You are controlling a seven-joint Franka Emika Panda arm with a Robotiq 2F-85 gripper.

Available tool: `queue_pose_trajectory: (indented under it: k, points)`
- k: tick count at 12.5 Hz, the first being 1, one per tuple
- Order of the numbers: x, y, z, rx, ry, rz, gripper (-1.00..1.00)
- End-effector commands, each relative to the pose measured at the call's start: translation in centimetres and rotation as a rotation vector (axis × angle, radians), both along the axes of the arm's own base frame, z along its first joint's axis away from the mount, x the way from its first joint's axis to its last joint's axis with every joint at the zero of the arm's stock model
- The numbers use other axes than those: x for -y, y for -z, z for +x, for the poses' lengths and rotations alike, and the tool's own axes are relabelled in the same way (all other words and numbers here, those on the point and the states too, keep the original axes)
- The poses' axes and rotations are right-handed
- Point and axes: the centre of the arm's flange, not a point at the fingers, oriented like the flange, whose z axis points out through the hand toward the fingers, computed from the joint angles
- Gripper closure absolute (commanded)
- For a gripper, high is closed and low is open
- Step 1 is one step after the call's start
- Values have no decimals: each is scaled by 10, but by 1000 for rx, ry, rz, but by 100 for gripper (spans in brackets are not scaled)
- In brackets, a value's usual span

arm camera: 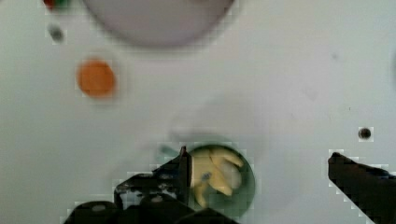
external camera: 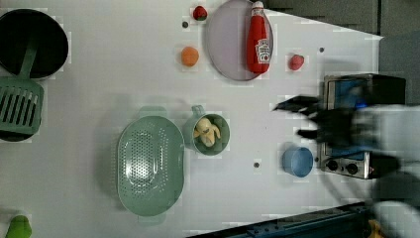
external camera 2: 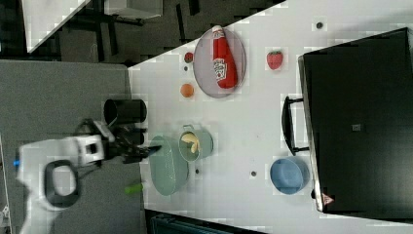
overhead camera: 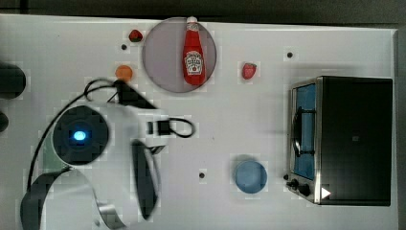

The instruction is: Pick Banana and place it in mug.

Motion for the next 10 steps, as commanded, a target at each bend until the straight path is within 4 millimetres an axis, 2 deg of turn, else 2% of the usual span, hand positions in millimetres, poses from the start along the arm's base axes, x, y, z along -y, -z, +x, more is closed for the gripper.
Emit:
queue_pose_trajectory:
  k: [1, 3, 6, 8, 10]
  points:
    - [79, -73, -1, -12, 130, -16, -100]
    - [114, -105, -1, -21, 175, -4, -100]
    - [157, -132, -7, -75, 190, 7, -100]
    - [181, -141, -8, -69, 196, -6, -100]
    - [190, -137, -10, -91, 150, -13, -100]
